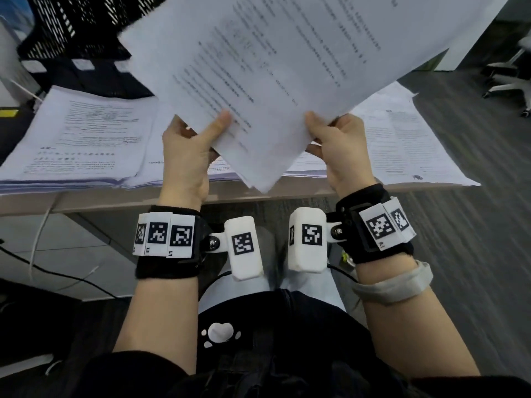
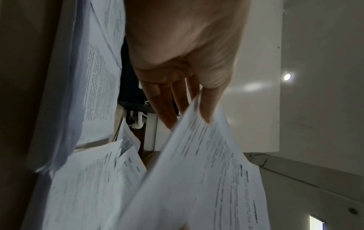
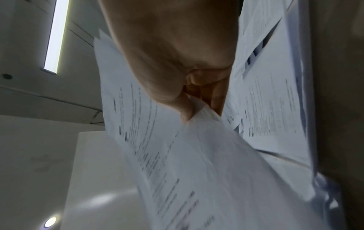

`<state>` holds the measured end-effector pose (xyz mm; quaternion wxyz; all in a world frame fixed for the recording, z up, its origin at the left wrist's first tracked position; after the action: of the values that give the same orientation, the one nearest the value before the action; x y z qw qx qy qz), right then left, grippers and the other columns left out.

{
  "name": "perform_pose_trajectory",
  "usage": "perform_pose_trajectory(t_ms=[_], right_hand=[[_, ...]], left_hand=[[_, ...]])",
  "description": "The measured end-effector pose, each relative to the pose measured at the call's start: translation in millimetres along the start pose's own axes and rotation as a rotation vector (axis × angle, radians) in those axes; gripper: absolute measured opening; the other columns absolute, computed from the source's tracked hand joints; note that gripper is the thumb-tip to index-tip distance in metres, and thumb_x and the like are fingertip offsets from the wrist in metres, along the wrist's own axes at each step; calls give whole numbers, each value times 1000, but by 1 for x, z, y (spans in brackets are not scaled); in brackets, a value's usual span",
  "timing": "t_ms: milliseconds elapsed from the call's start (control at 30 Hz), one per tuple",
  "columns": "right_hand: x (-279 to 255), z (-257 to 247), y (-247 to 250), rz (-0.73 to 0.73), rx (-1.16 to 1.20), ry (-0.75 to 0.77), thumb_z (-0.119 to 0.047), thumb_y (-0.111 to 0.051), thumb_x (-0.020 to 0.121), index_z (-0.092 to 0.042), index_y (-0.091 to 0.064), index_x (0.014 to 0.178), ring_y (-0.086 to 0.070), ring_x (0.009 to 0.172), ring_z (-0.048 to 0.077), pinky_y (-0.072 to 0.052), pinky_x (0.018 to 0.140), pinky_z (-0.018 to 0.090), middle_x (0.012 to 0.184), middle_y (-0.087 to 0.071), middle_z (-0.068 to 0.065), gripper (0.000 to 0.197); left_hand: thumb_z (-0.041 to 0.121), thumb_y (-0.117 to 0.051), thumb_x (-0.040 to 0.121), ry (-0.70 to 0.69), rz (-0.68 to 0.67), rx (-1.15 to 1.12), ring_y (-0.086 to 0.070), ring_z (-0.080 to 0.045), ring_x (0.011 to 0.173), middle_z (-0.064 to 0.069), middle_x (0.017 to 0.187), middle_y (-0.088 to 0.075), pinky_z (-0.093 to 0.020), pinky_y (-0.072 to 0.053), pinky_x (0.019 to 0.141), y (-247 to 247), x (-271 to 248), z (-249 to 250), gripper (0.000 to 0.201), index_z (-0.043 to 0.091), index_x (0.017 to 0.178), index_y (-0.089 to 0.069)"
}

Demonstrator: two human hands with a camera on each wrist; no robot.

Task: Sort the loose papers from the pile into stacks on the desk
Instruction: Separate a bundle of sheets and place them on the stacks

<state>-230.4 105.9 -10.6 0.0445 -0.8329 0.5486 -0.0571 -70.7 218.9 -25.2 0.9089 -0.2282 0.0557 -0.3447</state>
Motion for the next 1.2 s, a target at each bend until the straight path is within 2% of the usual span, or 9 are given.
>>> perform_pose_trajectory(t_ms=[133, 300, 400, 500, 700, 933, 1033, 1133, 1200], right_hand=[[8, 4, 14, 5, -118, 24, 1, -54, 91, -12, -62, 80, -64, 65, 2, -56, 70, 27, 80, -66, -2, 19], [18, 13, 26, 54, -103, 19, -1, -60, 88, -13, -66, 78, -62, 69, 9, -52, 73, 31, 71, -69, -7, 16], [23, 18, 27, 115, -74, 51, -2, -63, 85, -13, -68, 74, -61, 72, 14, -52, 73, 32, 71, -69, -3, 17], [26, 24, 34, 216, -39, 47, -6, -68, 83, -12, -67, 73, -58, 67, 13, -51, 69, 28, 70, -65, 0, 13], [36, 37, 50, 396, -113, 57, -11, -71, 81, -15, -68, 67, -54, 57, 9, -51, 65, 30, 61, -62, -4, 15], [64, 30, 87, 475, -250, 73, -10, -63, 85, -21, -62, 61, -48, 56, 5, -44, 60, 20, 54, -55, -11, 26], [81, 31, 92, 402, -375, -1, -5, -56, 83, -23, -57, 56, -43, 52, 8, -37, 51, 18, 48, -50, -15, 32], [93, 31, 97, 400, -442, -58, 2, -47, 78, -22, -56, 54, -40, 50, 10, -33, 44, 16, 48, -46, -12, 35], [97, 33, 98, 379, -485, -88, 4, -44, 78, -16, -66, 66, -46, 57, 14, -38, 51, 18, 60, -54, -4, 31]], left_hand=[[17, -64, 88, -31, 217, -115, -69, -14, 90, 2, 94, -70, -29, -57, 74, 23, 6, 18, 11, 15, 98, -57], [19, -54, 94, -19, 132, 160, -62, -6, 77, 5, 88, -67, -19, -51, 60, 38, 14, 22, 12, 21, 95, -66], [16, -53, 95, 104, 55, 286, -65, -7, 78, 4, 89, -68, -22, -58, 67, 38, 17, 9, 11, 19, 91, -63], [20, -56, 94, 179, 24, 307, -66, -7, 79, 9, 84, -70, -24, -59, 70, 37, 17, -1, 12, 21, 88, -65], [23, -52, 96, 131, 95, 260, -63, -4, 73, 8, 85, -66, -22, -59, 67, 27, 18, -6, 16, 24, 85, -63], [21, -47, 98, -4, 334, 135, -61, -16, 78, 3, 80, -62, -32, -56, 72, 34, 32, 0, 25, 23, 77, -59], [19, -46, 99, -54, 443, 91, -64, -4, 66, 12, 69, -67, -26, -57, 65, 29, 36, 3, 26, 24, 79, -62], [19, -45, 98, -100, 532, 54, -67, -9, 76, 2, 88, -72, -27, -58, 67, 27, 44, 5, 21, 17, 94, -65], [18, -45, 98, -139, 574, 35, -67, -15, 81, -6, 96, -71, -33, -60, 72, 26, 48, 9, 22, 11, 102, -65]])
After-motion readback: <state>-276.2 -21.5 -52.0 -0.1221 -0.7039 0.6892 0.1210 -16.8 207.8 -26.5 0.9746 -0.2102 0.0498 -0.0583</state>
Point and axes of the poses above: each hand's wrist, its own x-axis towards the middle knuckle, its own y-axis out of the back of the hand, z = x × y, the point moved 4 cm from there along x, towards the middle knuckle
